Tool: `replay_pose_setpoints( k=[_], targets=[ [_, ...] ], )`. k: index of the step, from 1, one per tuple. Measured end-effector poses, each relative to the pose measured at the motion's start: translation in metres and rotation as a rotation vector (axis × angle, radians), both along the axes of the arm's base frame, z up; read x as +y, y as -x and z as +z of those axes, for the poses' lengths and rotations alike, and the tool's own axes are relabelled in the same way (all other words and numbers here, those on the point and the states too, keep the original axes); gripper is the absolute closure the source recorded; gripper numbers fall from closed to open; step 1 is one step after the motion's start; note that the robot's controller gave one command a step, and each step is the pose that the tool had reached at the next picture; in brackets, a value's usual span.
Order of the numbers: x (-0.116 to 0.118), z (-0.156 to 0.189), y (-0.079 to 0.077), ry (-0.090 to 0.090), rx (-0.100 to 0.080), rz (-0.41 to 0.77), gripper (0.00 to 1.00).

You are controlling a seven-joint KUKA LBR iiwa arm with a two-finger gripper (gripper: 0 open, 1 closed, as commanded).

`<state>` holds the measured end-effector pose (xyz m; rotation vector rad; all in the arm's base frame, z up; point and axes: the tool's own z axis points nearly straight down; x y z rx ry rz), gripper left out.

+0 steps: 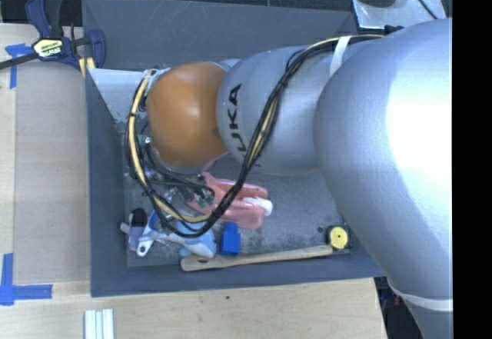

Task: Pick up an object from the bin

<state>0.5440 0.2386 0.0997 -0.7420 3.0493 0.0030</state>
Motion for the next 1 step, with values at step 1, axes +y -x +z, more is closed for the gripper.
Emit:
replay_pose_setpoints(
  k=[1],
  targets=[
    [-0.0037,-0.0288,0.0085,0.006,-0.025,0.449,0.00]
  ],
)
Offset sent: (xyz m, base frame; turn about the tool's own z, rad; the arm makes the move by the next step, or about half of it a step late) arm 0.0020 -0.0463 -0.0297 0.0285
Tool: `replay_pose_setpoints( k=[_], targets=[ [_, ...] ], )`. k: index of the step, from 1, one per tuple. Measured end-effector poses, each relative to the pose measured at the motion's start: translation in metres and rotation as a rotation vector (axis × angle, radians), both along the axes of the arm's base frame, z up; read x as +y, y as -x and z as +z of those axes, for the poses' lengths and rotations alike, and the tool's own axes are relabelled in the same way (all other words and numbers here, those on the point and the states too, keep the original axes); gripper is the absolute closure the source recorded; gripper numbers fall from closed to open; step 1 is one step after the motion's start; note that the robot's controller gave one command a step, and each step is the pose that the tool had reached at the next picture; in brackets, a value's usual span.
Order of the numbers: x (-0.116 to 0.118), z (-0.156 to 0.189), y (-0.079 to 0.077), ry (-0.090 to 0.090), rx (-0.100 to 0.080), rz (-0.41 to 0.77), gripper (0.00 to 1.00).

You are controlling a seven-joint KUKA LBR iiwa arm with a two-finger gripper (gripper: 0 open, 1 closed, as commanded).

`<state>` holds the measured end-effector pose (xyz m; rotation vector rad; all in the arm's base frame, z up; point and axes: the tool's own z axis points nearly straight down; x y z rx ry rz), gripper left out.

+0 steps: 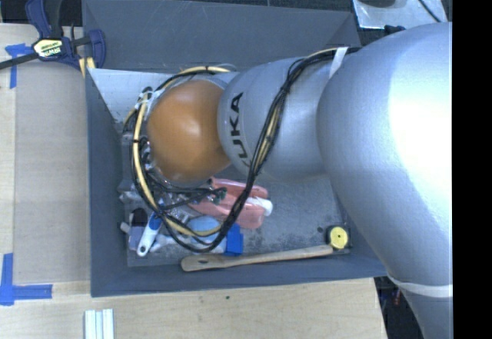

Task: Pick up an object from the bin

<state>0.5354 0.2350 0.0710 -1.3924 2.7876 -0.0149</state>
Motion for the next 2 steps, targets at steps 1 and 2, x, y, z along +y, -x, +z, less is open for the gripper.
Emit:
replay_pose_setpoints(
  k=[1,2],
  targets=[
    [-0.0427,0.0002,-0.0121,-0.010,0.019,-0.479,1.00],
    [-0.0426,0.0003,-0.0121,-0.011,0.020,-0.479,1.00]
  ],
)
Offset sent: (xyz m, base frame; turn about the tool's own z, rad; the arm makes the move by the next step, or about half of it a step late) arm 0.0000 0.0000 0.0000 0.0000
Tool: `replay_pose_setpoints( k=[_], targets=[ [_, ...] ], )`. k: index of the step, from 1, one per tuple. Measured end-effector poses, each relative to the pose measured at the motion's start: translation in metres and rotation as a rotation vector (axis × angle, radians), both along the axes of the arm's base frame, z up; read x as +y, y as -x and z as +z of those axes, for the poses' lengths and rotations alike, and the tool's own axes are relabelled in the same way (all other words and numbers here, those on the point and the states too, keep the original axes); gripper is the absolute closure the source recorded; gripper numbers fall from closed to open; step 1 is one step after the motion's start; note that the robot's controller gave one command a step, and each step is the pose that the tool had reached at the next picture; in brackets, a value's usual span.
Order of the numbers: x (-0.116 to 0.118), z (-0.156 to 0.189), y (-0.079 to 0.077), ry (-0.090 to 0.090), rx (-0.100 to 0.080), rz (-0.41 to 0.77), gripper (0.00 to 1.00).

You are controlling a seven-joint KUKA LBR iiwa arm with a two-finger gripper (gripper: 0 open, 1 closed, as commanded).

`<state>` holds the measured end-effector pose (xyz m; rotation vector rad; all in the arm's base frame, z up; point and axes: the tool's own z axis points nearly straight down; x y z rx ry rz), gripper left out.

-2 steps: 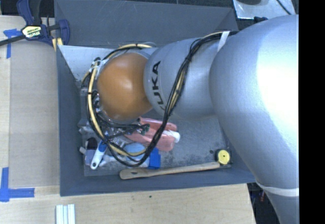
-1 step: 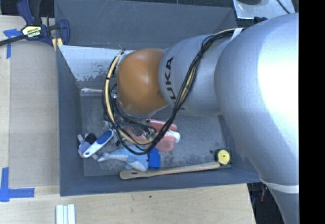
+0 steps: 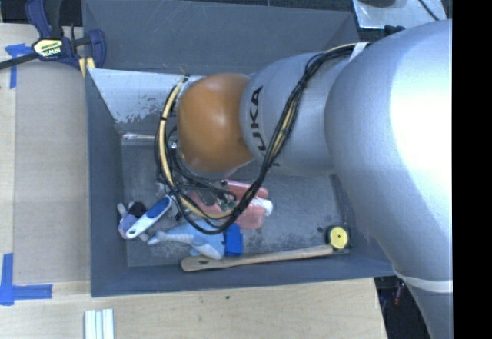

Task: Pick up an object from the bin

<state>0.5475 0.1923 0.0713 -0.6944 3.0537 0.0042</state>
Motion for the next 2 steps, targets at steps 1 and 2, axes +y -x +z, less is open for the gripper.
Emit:
replay_pose_setpoints(
  k=[1,2],
  targets=[
    [-0.0002,0.0129,0.0002,0.000,-0.001,-0.001,1.00],
    [-0.0001,0.0218,-0.0003,-0.001,-0.004,-0.002,1.00]
  ],
)
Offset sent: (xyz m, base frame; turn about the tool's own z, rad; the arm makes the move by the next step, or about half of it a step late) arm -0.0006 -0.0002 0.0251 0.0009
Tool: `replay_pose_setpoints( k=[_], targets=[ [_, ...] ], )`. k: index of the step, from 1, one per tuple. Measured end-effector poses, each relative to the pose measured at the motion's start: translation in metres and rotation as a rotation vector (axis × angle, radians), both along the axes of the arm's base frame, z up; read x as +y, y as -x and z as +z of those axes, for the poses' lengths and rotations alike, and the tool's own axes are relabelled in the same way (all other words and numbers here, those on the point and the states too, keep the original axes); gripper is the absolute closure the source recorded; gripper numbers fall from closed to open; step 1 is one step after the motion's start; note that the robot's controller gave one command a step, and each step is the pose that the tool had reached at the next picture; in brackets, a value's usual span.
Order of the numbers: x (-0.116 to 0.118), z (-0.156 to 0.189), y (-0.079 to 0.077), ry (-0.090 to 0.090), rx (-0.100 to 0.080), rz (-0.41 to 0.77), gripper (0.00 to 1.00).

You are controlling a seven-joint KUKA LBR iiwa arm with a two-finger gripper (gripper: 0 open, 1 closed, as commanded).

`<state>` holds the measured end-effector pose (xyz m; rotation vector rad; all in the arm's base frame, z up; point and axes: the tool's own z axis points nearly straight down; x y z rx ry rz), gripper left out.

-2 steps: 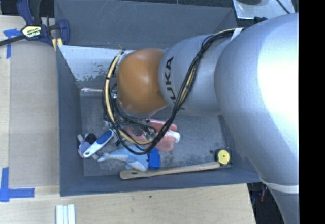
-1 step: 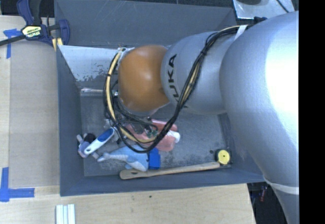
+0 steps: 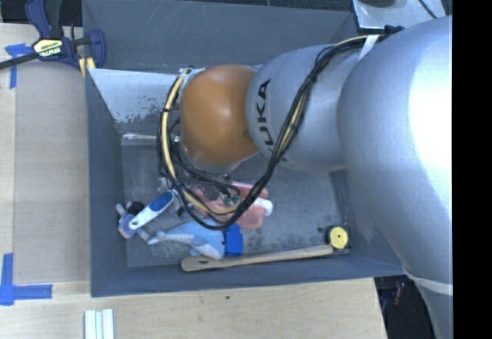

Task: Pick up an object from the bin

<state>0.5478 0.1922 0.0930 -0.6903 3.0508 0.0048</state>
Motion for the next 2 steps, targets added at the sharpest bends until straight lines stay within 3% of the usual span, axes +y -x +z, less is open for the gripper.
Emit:
replay_pose_setpoints(
  k=[2],
  targets=[
    [-0.001,0.048,0.002,0.002,0.005,-0.002,1.00]
  ],
)
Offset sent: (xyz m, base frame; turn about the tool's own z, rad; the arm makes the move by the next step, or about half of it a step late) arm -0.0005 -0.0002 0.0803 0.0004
